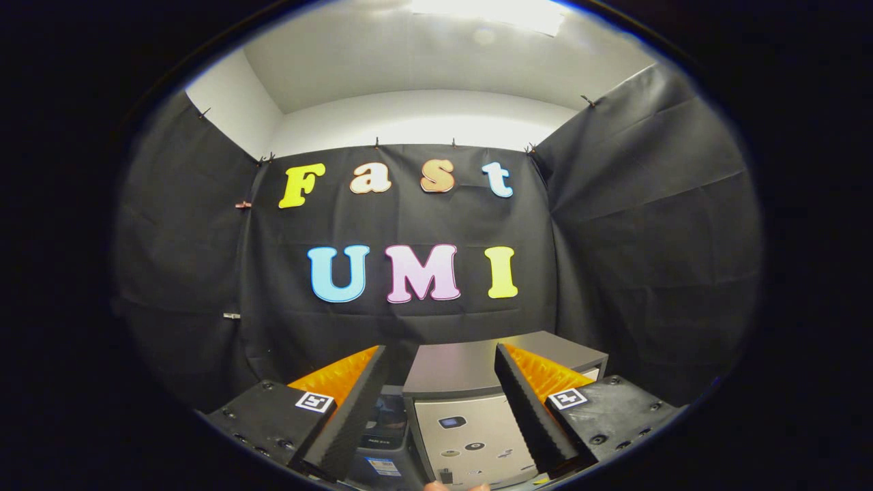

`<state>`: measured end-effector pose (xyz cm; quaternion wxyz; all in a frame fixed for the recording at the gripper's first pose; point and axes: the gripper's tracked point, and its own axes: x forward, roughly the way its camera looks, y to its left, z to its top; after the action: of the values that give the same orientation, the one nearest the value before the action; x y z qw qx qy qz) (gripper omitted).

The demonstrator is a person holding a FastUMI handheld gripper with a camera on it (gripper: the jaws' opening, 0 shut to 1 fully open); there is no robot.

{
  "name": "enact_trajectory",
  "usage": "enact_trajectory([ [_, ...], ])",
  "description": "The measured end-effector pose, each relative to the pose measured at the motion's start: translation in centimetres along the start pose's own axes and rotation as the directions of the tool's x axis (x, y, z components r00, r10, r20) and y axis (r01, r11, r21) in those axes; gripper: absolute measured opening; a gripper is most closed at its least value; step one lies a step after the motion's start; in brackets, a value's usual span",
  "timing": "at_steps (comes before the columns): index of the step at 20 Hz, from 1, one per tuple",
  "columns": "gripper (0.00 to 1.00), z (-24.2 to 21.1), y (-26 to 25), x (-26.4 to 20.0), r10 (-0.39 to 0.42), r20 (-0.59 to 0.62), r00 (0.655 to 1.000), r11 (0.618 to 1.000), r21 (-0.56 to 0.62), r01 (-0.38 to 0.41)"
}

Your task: Put the clothes into the washing machine and then close the washing machine lid.

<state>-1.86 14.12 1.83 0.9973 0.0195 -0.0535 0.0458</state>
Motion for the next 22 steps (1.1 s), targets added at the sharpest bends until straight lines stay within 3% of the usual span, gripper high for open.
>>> enact_trajectory([
  [22, 0.98, 0.23, -0.73, -0.32, -0.033, 0.012, 0.999, 0.999, 0.000, 0.033],
])
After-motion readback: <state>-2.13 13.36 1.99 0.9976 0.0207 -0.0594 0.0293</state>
